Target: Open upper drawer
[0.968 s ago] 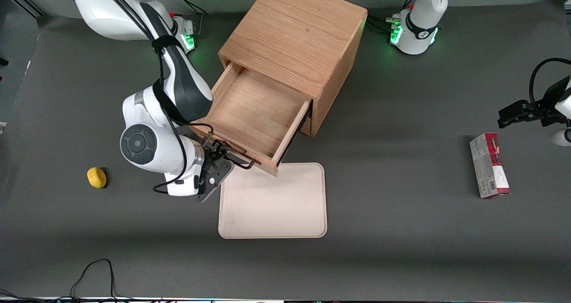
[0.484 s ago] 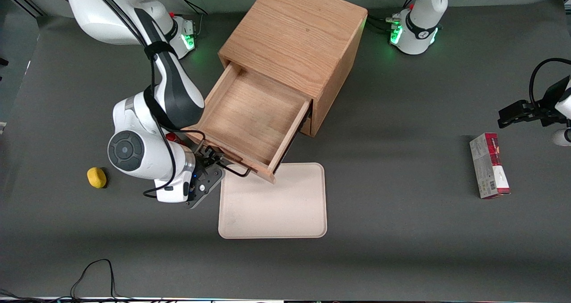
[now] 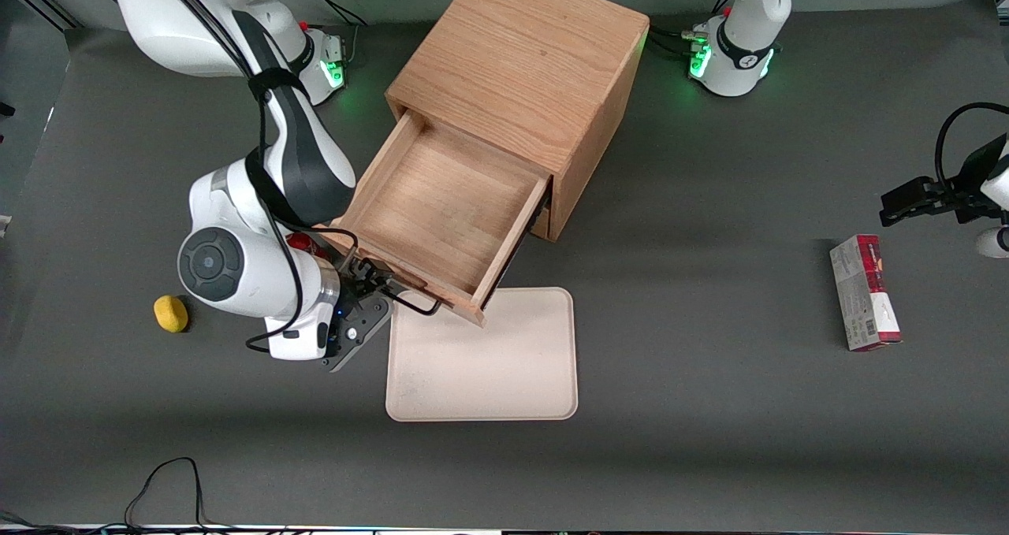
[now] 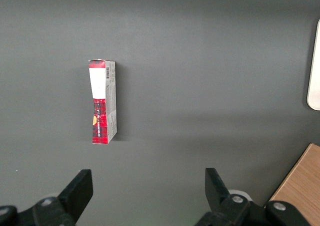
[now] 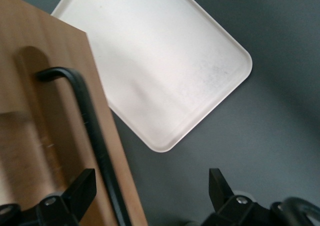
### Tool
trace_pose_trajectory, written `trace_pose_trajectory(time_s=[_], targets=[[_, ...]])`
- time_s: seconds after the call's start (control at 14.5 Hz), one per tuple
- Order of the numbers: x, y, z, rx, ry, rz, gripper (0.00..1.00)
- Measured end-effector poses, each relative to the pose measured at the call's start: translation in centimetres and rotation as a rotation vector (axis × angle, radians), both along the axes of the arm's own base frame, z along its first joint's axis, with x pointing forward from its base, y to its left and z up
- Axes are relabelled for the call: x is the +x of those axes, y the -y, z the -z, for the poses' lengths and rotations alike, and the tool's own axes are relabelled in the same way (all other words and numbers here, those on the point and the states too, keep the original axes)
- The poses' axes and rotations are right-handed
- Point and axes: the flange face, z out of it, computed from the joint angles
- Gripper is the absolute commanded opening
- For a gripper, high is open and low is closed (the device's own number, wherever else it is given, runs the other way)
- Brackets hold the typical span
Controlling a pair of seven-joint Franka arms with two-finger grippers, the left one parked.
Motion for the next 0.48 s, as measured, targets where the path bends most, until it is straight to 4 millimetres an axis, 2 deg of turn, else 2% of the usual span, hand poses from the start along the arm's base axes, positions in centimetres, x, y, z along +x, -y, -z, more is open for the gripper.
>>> trace_pose_trajectory(time_s=[0.14, 0.28, 0.48], targets=[[-0.2, 0.4, -3.2, 0.002, 0.001, -0.004, 1.0], [-0.4, 2.0, -6.8, 0.01, 0.025, 0.021, 1.0], [-0.8, 7.7, -12.8, -0.003, 0.071, 0.124, 1.0]])
